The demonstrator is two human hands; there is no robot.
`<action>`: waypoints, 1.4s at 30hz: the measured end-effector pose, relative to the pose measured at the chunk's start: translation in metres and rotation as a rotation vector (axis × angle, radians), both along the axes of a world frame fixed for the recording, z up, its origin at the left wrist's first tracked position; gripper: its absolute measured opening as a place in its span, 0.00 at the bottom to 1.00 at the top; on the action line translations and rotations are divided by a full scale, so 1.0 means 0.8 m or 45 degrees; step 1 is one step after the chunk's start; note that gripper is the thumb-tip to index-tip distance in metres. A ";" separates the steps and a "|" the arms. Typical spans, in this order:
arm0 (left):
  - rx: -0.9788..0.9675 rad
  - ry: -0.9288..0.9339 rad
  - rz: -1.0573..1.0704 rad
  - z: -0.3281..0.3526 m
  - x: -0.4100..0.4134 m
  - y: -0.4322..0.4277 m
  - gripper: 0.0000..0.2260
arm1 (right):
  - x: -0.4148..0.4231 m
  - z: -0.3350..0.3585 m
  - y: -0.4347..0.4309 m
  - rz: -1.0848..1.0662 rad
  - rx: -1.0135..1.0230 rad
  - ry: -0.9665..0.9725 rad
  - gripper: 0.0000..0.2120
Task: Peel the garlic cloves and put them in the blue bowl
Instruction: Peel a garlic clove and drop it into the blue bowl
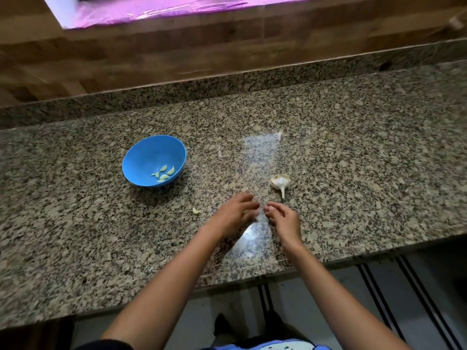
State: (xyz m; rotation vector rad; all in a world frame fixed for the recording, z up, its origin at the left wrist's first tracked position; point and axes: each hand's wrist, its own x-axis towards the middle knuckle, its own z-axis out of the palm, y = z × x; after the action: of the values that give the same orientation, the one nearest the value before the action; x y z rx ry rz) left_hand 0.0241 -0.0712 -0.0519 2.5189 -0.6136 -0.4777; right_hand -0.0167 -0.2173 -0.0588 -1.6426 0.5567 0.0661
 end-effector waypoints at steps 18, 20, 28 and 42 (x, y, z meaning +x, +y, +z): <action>-1.029 0.339 1.683 0.015 -0.131 0.094 0.06 | -0.028 0.014 0.102 0.559 0.010 -0.080 0.07; -1.730 0.523 1.929 0.024 -0.173 0.138 0.07 | -0.044 0.026 0.138 0.699 0.088 -0.089 0.08; -2.401 0.036 2.581 0.022 -0.460 0.281 0.05 | -0.208 0.037 0.343 1.407 0.276 0.054 0.08; -2.658 -0.682 3.060 -0.020 -0.830 0.437 0.04 | -0.551 -0.025 0.563 1.796 0.151 0.768 0.11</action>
State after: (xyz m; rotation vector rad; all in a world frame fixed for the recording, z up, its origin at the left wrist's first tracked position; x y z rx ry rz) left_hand -0.6400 0.2783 -0.0680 -0.0111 1.2191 1.1054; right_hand -0.4577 0.2329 -0.0789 -1.5859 -0.2753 1.6135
